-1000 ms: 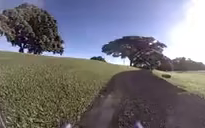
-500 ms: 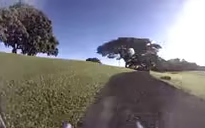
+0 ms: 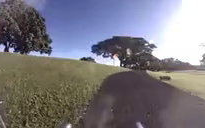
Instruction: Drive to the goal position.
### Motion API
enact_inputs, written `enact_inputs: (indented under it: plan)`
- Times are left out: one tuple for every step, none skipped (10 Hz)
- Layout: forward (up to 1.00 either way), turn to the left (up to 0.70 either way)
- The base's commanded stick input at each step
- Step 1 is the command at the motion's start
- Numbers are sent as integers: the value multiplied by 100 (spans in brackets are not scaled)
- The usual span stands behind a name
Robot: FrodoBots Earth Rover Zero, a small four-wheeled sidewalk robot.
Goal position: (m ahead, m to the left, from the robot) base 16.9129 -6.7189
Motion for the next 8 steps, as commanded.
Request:
enact_inputs:
  plan:
    - [70, 0]
    - [70, 0]
    - [70, 0]
    - [70, 0]
    - [70, 0]
    - [70, 0]
    - [70, -2]
    - [70, -14]
